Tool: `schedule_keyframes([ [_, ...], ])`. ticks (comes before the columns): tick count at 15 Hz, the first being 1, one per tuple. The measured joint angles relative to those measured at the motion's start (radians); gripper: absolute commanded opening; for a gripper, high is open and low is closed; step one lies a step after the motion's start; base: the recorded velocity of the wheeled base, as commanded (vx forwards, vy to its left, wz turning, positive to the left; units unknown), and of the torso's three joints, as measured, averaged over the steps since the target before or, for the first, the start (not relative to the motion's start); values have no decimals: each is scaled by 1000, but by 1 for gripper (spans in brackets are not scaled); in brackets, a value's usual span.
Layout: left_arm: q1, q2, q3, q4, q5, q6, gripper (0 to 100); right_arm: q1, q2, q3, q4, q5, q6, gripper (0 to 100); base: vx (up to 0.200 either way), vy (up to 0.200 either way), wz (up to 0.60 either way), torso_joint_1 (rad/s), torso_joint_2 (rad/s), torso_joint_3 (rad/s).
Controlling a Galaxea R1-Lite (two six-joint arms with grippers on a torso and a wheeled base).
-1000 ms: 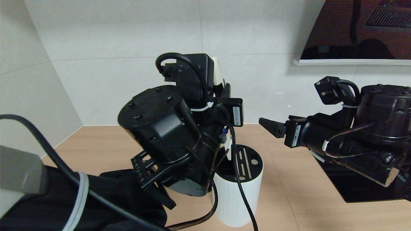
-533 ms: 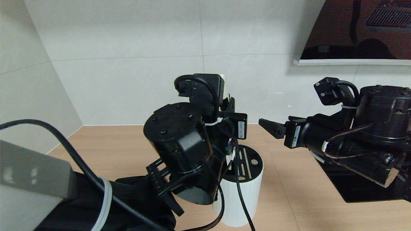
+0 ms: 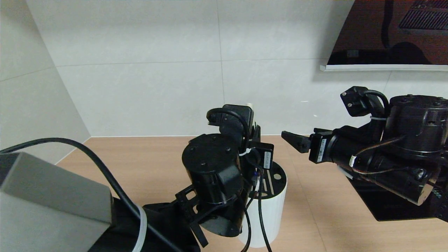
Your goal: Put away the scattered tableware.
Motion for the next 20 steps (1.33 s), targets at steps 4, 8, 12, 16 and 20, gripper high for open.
schedule_keyframes([
  [4, -9, 29, 18, 0, 1, -11, 0, 0, 2, 2, 0, 2, 0, 100, 0, 0, 0, 0, 0, 0],
  [8, -22, 53, 42, 3, 1, -11, 0, 0, 2, 3, 0, 2, 0, 100, 0, 0, 0, 0, 0, 0],
  [12, -23, 69, 51, 4, 1, -11, 0, 0, 2, 4, 0, 3, 0, 100, 0, 0, 0, 0, 0, 0],
  [16, -22, 82, 64, 16, 1, -11, 0, 1, 3, 4, 0, 3, 0, 100, 0, 0, 0, 0, 0, 0],
  [20, -21, 104, 74, 17, 1, -11, 0, 1, 6, 4, 0, 3, 0, 100, 0, 0, 0, 0, 0, 0],
])
